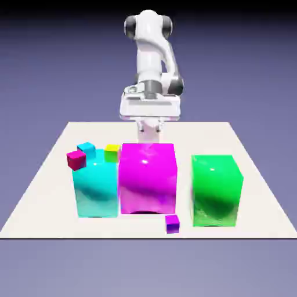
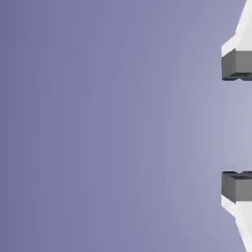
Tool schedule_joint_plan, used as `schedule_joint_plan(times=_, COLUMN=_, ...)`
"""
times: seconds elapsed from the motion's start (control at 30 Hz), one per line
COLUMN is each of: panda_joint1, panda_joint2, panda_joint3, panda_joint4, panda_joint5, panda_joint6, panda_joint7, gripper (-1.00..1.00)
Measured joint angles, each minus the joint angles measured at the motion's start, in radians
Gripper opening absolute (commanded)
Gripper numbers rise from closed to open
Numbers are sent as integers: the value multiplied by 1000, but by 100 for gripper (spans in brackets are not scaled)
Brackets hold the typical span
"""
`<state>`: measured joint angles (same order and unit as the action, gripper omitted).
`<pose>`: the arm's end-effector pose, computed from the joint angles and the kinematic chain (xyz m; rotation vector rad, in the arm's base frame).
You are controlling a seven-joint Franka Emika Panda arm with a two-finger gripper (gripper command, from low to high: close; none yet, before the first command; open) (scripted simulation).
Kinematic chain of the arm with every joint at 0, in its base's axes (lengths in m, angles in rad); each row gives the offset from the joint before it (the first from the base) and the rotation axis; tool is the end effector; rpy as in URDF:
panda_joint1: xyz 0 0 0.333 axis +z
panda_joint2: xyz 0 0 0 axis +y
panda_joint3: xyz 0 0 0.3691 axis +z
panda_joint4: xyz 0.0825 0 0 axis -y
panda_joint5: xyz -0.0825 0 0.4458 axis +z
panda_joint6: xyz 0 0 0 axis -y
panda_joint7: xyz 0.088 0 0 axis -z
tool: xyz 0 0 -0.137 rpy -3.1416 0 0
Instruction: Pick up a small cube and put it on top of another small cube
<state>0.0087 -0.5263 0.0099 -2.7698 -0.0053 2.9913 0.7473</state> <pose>0.4436 0.0085 0.4397 -2.5258 0.9553 -0.9869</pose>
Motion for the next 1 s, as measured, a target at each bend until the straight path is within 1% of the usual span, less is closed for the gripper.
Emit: schedule_joint_plan(times=1.0, panda_joint1=-82, panda_joint2=1087, panda_joint3=246, panda_joint4=1000, panda_joint5=-133, panda_joint6=-1137, panda_joint7=157, gripper=0)
